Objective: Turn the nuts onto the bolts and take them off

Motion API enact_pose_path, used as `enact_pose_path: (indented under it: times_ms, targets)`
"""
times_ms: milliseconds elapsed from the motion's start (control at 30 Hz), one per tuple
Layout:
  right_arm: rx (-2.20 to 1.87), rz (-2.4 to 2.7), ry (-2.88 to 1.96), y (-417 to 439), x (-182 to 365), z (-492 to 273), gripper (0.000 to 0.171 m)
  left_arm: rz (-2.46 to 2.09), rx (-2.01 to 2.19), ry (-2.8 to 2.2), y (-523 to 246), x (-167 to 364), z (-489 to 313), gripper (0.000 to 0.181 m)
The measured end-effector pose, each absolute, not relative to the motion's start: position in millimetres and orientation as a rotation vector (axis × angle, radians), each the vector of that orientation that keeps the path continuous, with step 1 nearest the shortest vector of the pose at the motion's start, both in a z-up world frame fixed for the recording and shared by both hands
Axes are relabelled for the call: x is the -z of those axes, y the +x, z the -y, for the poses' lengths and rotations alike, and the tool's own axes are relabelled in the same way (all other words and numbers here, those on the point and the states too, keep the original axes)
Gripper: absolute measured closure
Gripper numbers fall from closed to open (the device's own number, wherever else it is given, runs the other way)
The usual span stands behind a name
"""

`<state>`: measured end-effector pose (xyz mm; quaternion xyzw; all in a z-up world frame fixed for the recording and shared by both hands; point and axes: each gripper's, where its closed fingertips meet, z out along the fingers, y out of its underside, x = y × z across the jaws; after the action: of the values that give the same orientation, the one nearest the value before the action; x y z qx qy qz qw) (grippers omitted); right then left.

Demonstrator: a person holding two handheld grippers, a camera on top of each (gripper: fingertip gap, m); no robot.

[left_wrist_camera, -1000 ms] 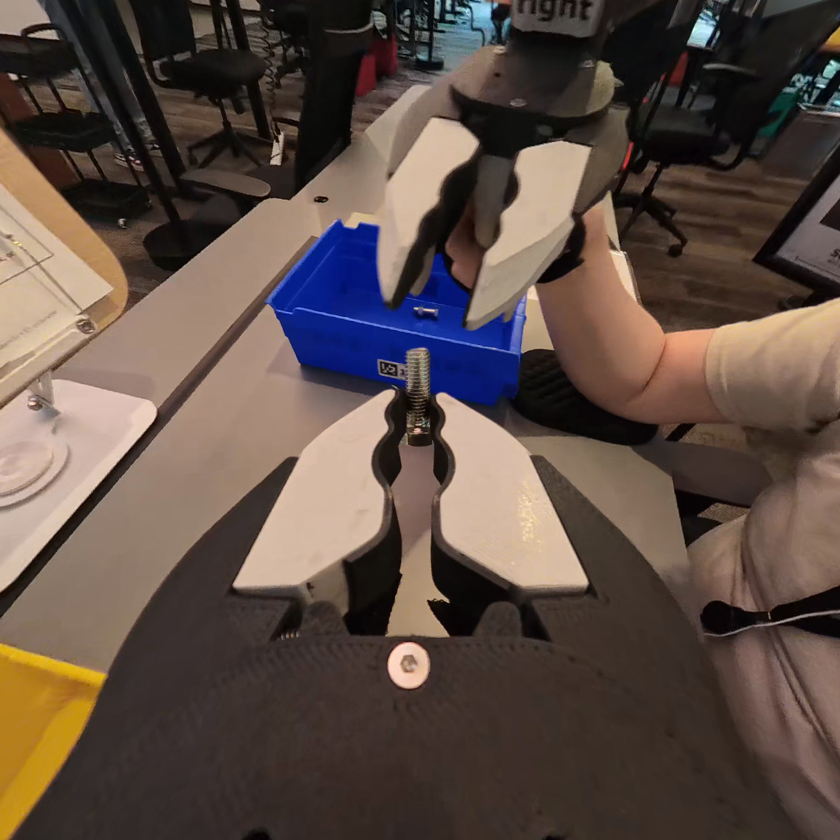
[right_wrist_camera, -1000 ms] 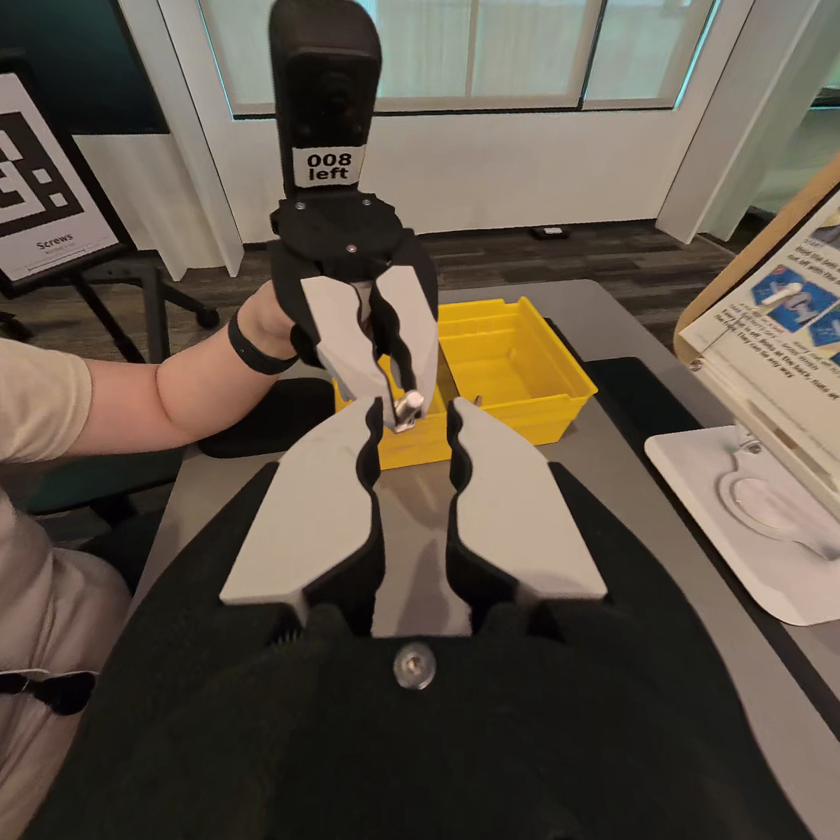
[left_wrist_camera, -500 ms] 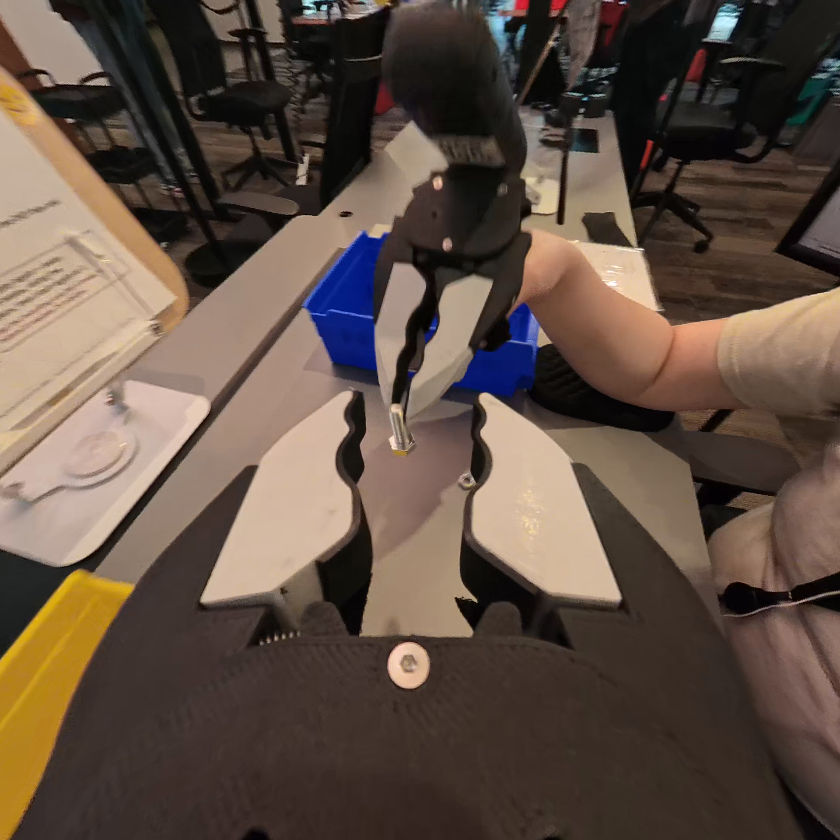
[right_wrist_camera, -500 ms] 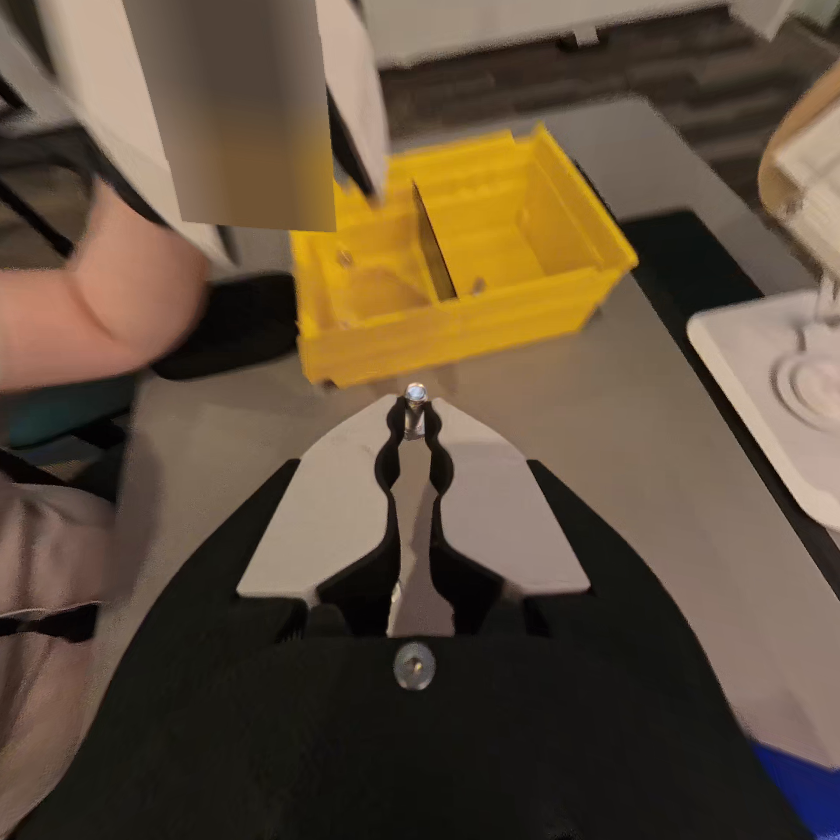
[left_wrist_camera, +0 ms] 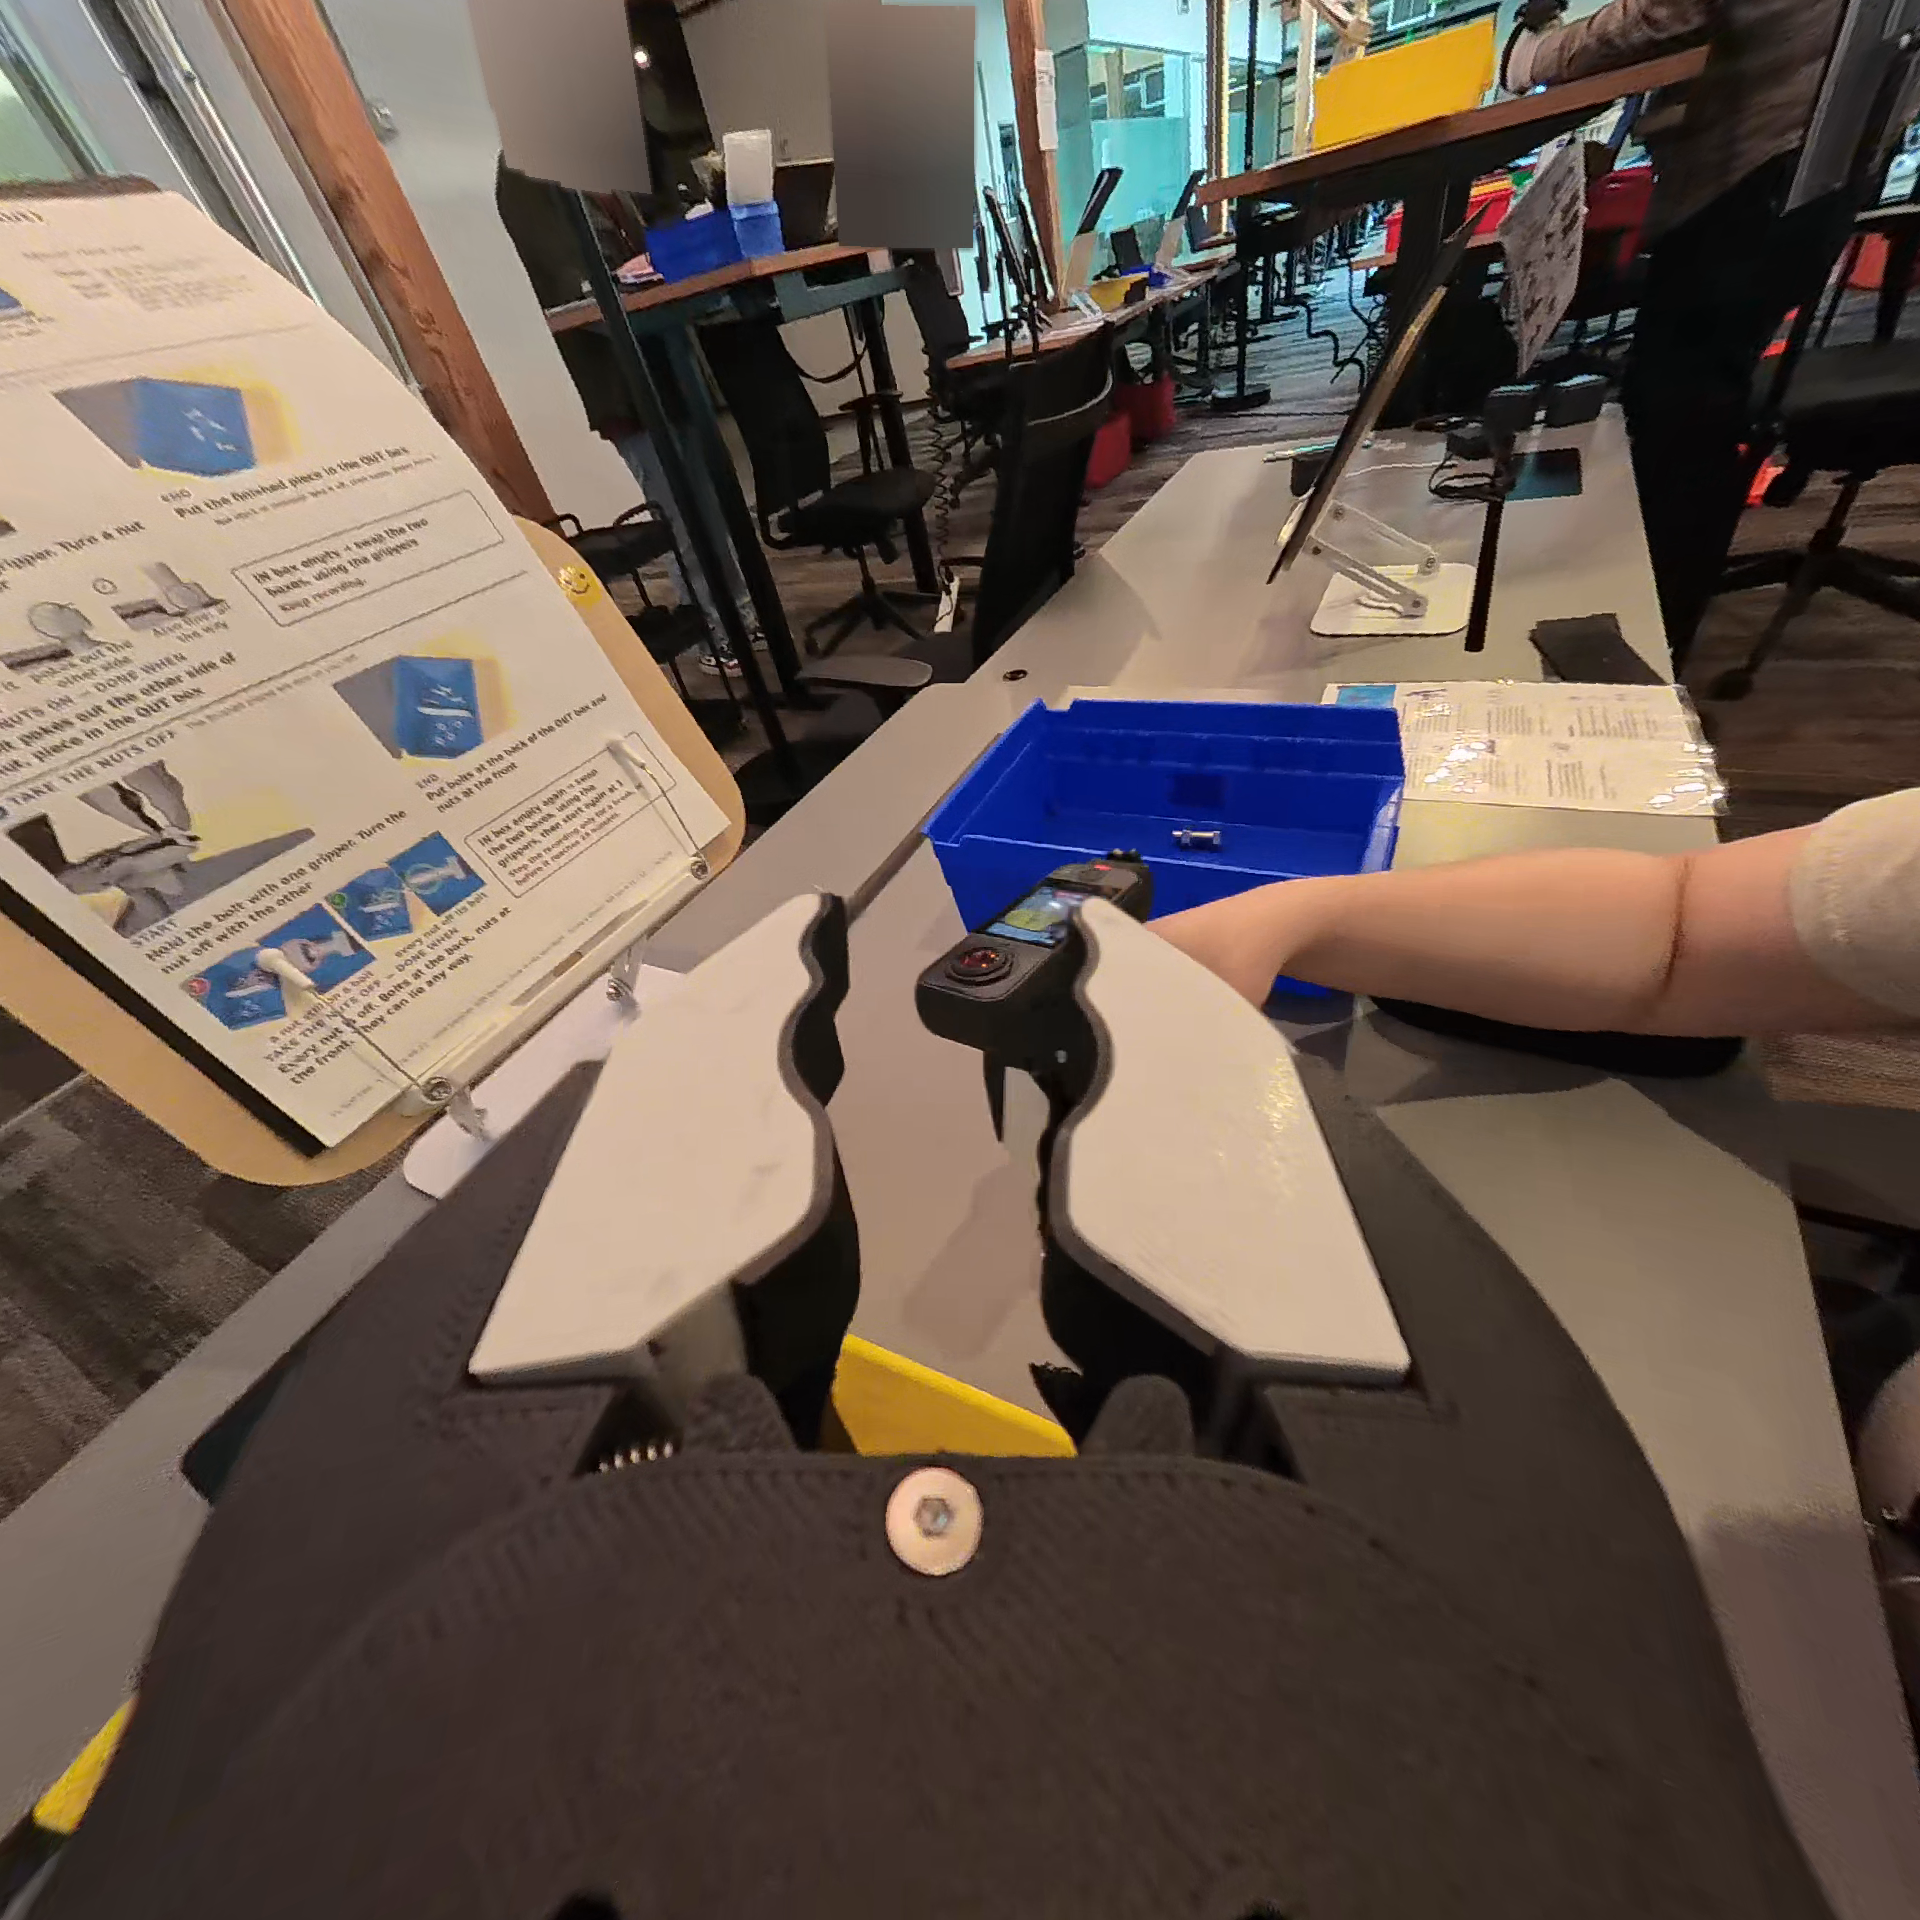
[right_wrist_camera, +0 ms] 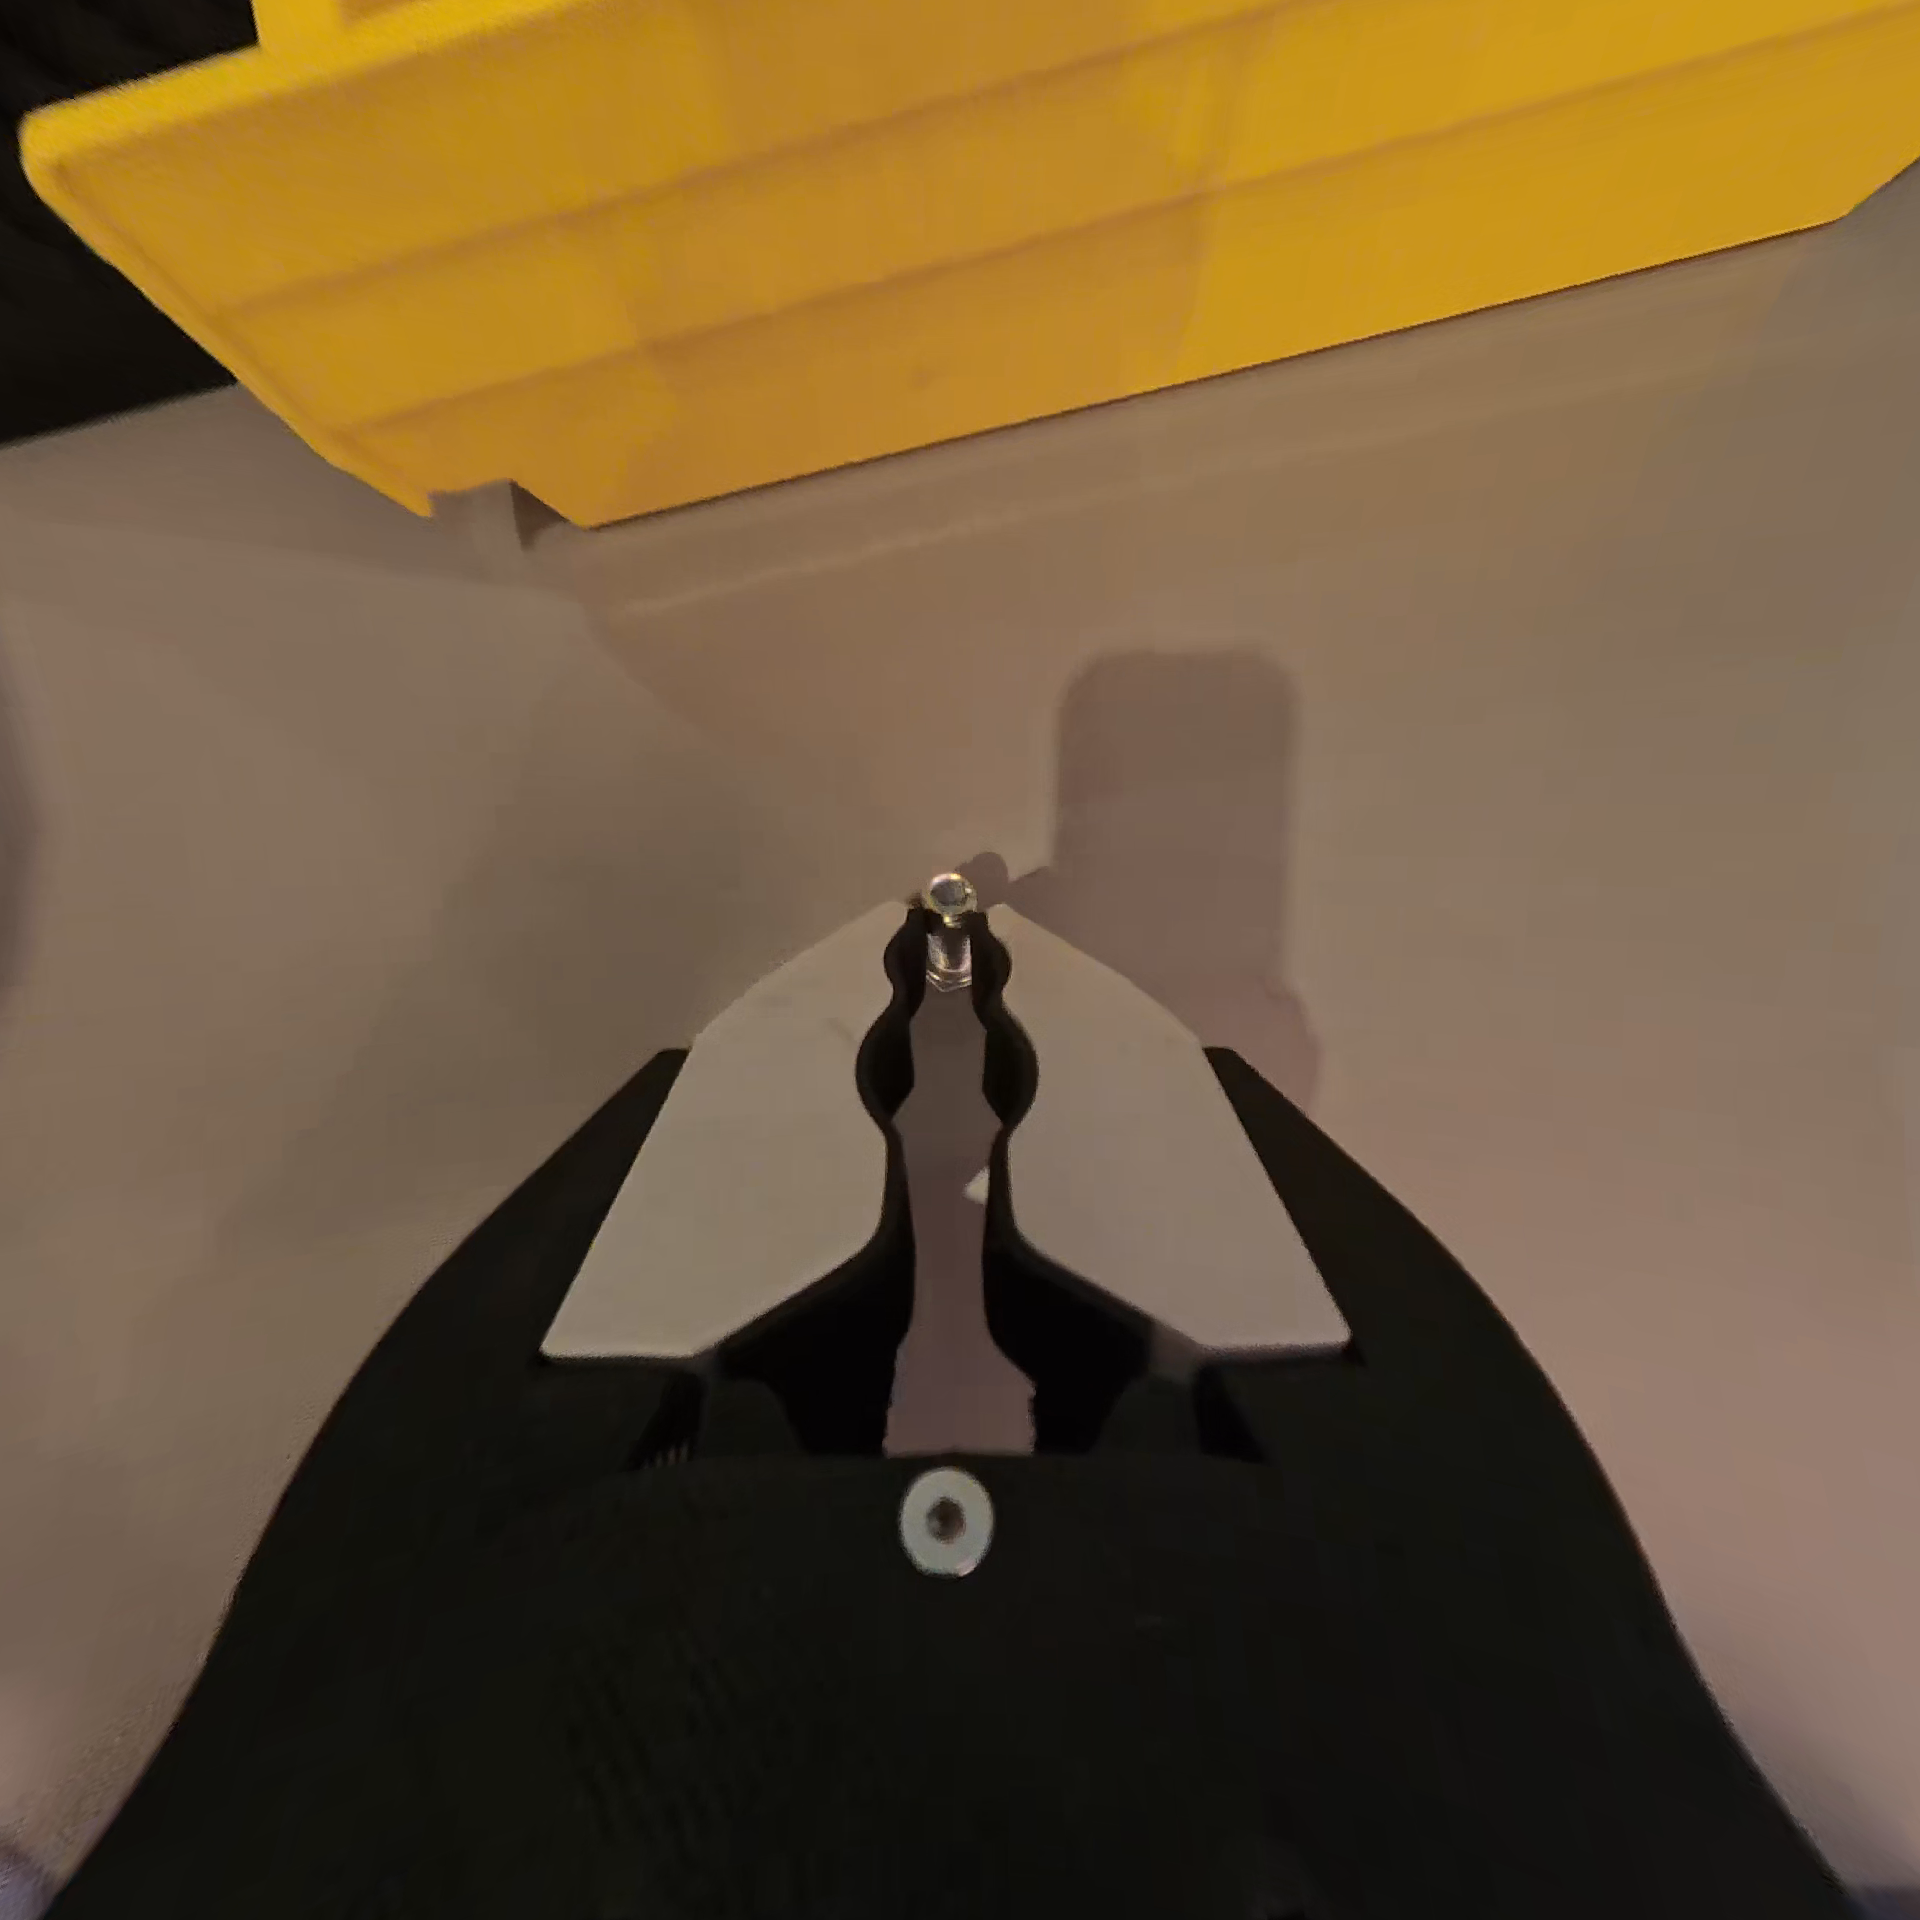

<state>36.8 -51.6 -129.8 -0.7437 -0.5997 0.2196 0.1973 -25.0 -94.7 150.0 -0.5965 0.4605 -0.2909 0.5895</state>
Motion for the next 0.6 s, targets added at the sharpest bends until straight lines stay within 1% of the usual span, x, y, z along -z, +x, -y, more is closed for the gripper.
enact_pose_path:
  times_ms: [133,367,600]
  targets:
    - [-0.596,1.718,-2.018,38.1,130.0,53.5,0.162,-1.078,0.697,-1.394,-26.2,-150.1,97.2,0.138]
    - [-0.536,1.741,-2.05,47.5,130.6,54.0,0.162,-1.106,0.696,-1.416,-26.7,-146.1,102.0,0.132]
    - [-0.5,1.725,-2.057,59.2,115.3,54.3,0.147,-1.095,0.704,-1.43,-28.7,-146.6,103.0,0.128]
